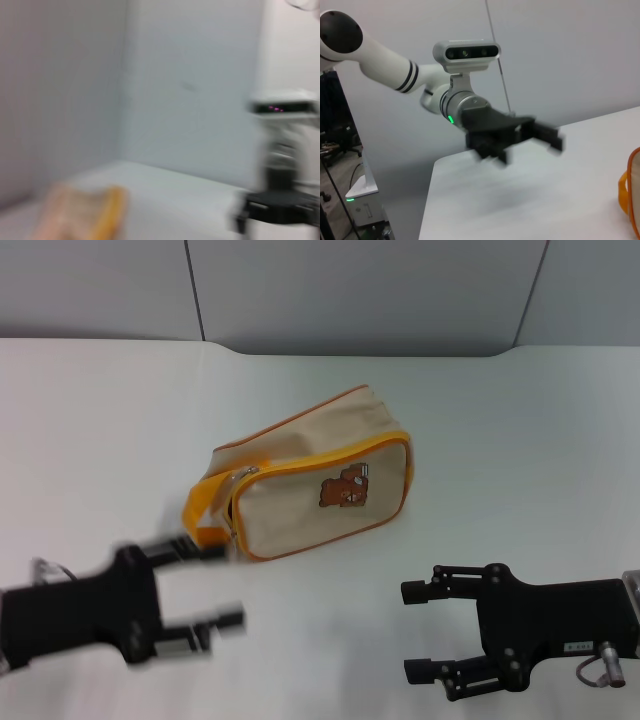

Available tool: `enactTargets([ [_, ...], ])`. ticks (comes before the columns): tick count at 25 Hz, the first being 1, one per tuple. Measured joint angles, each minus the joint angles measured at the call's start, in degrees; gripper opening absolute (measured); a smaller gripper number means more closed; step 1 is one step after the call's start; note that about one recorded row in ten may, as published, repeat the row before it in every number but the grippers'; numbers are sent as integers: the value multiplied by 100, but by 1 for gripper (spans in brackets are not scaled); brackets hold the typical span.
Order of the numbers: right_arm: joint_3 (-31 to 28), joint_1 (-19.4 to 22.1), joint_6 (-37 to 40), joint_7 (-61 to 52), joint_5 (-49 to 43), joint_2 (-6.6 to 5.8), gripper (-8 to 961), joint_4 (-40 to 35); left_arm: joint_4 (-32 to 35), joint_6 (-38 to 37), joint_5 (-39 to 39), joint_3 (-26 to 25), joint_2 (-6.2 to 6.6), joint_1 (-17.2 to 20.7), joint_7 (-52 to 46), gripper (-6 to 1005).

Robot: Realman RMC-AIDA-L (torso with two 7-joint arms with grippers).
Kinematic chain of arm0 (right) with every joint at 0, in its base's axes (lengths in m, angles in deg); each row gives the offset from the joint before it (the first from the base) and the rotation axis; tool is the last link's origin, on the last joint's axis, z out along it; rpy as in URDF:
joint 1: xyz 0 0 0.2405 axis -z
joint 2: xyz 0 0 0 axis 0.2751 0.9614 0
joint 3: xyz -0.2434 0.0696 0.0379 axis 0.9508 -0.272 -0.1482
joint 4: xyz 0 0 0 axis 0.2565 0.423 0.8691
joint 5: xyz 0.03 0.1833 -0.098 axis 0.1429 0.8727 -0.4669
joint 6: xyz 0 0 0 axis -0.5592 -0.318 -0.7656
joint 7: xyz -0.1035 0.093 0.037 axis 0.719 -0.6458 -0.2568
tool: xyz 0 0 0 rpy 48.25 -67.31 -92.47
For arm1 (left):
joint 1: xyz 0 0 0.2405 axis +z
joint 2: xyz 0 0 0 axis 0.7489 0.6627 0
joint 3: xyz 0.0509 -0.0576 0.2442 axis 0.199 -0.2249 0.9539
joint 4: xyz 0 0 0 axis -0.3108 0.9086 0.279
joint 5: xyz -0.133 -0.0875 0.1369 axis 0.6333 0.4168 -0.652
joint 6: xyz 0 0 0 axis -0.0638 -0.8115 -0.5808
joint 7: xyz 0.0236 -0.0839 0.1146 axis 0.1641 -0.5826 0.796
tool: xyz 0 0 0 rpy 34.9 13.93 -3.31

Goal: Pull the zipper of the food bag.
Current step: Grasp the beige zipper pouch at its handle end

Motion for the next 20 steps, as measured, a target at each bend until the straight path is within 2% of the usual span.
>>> enactTargets([
  [4,-1,2,-20,0,2,0,824,0,-32,410,-1,-1067,-150,143,439,799],
  [5,-4,3,-22,0,3,0,824,0,-32,410,-1,-1067,-150,143,439,799],
  [6,-7,5,-22,0,5,0,823,0,-67,634,-2,-1296,-217,153,611,799],
  [9,-13,10,-21,0,13,0,823,0,-278,916,-2,-1320,-239,86,786,800],
  [12,-17,11,-19,0,13,0,823,0,-841,1596,41,-1328,-240,-154,1209,800],
  [20,-21,46,-1,0,12,0,823,0,-1526,2714,59,-1336,-254,-561,1638,799],
])
